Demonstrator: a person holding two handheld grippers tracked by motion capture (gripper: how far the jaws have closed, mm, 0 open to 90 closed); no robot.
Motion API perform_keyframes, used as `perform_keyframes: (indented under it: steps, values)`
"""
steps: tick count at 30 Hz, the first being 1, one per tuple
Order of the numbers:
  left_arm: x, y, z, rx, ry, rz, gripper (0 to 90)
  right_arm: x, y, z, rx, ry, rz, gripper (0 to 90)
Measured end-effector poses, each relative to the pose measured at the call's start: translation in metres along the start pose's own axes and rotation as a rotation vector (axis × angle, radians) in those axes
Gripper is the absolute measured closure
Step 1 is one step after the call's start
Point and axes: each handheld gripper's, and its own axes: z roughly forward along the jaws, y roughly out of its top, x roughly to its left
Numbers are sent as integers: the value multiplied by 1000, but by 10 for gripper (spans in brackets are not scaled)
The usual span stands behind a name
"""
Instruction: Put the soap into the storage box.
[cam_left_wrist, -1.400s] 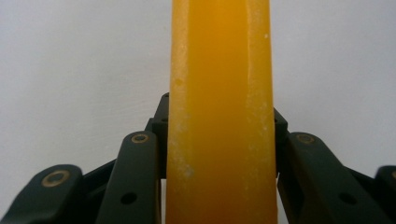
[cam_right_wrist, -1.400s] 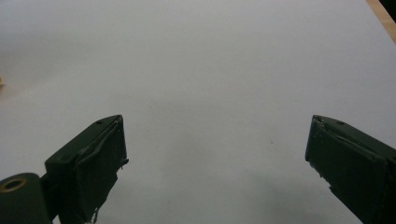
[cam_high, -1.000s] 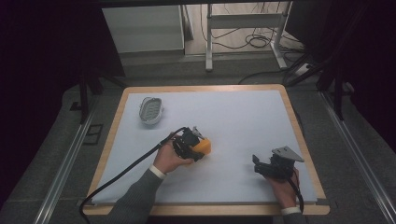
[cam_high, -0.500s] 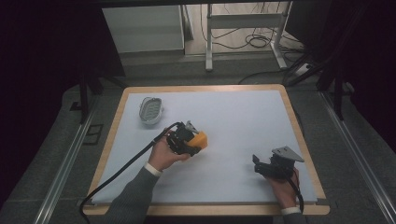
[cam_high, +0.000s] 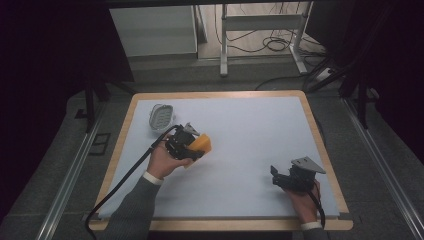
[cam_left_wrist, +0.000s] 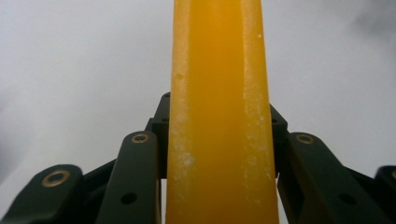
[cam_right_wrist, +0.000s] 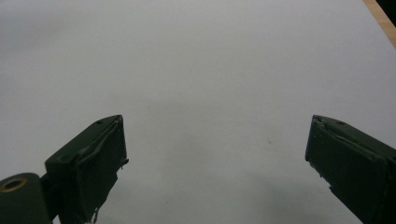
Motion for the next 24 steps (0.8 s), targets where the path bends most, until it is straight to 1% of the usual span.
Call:
perform_keyframes:
  steps: [6, 8, 9, 13, 19, 21, 24]
  values:
    - [10, -3, -12, -25, 20, -24, 611, 0, 0, 0, 1, -1, -2, 54]
    - [11, -3, -15, -31, 30, -24, 611, 0, 0, 0, 1, -1, -1, 54]
    - [11, -4, -18, -40, 42, -22, 611, 0, 0, 0, 1, -1, -1, 54]
    - [13, -5, -27, -56, 48, -25, 611, 0, 0, 0, 2, -3, -2, 54]
    - [20, -5, -33, -63, 59, -39, 611, 0, 0, 0, 1, -5, -3, 54]
    - [22, -5, -34, -62, 63, -39, 611, 0, 0, 0, 1, -5, -4, 53]
    - [23, -5, -37, -74, 75, -36, 611, 0, 0, 1, 2, -6, -3, 54]
